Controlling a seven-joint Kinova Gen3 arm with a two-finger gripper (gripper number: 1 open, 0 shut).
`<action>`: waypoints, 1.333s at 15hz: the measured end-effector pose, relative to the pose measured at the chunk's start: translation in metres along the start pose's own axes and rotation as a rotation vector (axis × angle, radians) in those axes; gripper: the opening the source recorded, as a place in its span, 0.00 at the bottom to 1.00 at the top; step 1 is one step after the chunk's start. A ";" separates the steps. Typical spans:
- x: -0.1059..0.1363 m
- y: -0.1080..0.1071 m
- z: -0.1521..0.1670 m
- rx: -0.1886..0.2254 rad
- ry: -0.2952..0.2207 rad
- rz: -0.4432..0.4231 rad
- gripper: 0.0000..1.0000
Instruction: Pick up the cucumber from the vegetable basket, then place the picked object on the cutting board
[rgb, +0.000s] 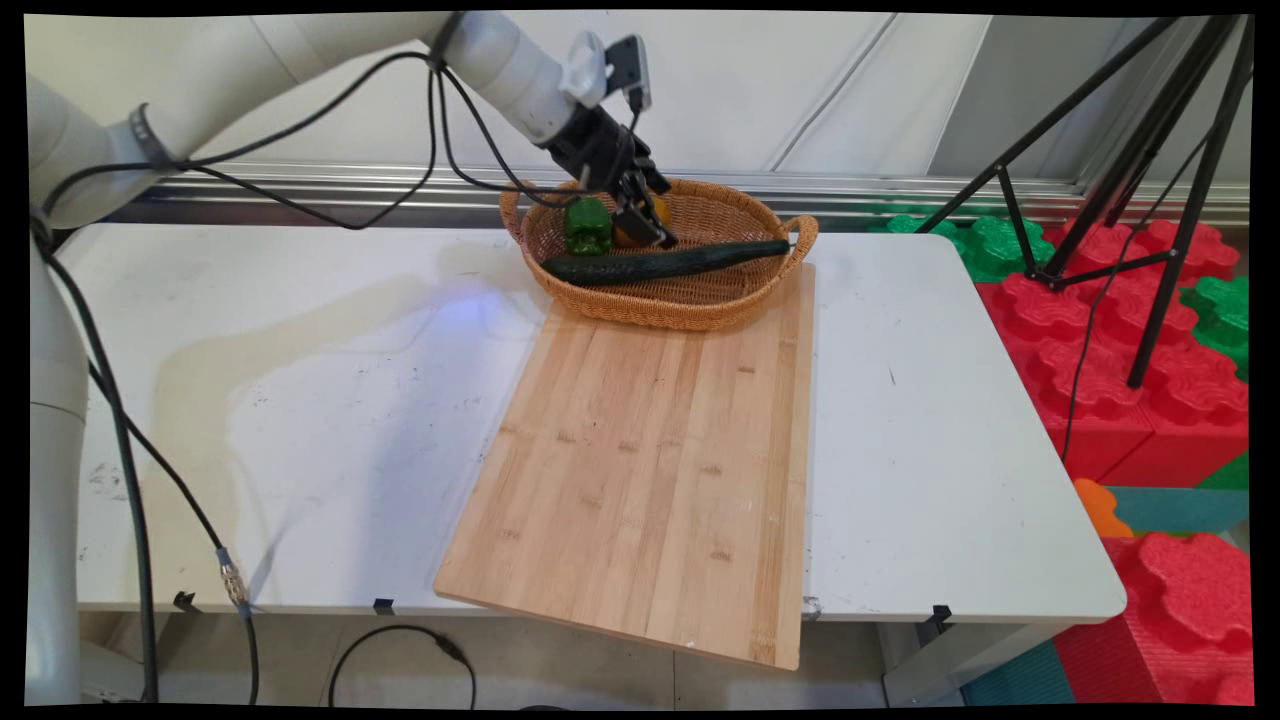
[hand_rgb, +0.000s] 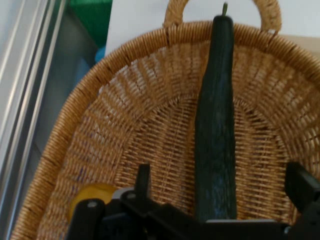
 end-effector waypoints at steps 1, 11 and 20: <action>-0.001 0.000 0.008 -0.002 -0.013 -0.001 1.00; -0.009 -0.001 0.063 -0.031 -0.091 -0.011 1.00; -0.006 0.001 0.076 -0.052 -0.086 -0.011 0.00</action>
